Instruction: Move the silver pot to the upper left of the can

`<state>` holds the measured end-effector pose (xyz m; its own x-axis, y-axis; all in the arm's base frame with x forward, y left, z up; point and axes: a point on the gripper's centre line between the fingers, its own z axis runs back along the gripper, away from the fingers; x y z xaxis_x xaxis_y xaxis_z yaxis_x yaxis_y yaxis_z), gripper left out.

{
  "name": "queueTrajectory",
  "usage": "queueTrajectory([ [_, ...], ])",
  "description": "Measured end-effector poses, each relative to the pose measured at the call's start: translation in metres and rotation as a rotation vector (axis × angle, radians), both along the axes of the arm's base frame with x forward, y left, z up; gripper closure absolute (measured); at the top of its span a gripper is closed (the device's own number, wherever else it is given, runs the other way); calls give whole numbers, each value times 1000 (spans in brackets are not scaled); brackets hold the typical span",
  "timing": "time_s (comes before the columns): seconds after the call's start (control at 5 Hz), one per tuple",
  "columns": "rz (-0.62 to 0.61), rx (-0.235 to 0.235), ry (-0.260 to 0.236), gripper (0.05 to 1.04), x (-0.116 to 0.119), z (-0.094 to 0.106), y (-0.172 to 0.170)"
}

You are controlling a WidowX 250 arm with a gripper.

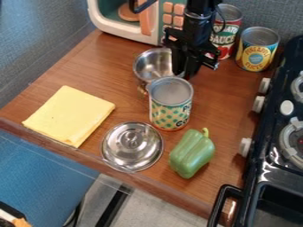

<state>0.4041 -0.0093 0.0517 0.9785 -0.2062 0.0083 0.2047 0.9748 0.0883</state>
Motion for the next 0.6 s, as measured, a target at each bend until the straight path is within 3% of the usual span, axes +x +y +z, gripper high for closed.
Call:
queueTrajectory([
  [0.2, -13, -11, -41, 241, -3, 16, -3],
  [0.4, -25, -17, -80, 74, -6, 31, -5],
  [0.6, -33, -25, -93, 77, -9, 39, -6],
])
